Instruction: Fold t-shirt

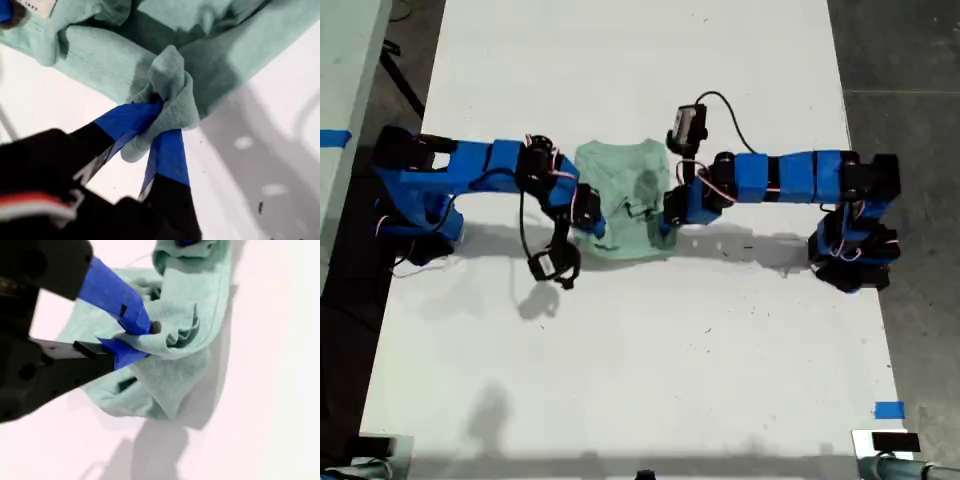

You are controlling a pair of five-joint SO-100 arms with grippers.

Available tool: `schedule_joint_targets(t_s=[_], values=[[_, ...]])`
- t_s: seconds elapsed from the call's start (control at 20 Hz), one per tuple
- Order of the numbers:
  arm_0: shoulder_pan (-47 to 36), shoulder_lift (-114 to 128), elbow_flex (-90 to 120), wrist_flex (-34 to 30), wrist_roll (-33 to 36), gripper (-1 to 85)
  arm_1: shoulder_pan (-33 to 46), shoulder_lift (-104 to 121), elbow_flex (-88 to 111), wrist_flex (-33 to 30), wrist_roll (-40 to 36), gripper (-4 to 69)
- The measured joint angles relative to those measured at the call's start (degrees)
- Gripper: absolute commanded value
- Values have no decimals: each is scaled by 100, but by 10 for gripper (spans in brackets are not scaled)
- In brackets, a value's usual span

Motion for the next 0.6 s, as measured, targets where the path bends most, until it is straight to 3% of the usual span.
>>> schedule_joint_targets(t_s=[0.25,0.6], values=[[-1406,35,0,167,738,0,958,-413,-844,-88,-879,-8],[-2435,26,0,158,1169,0,1696,-1670,-2118,-176,-1547,-9]])
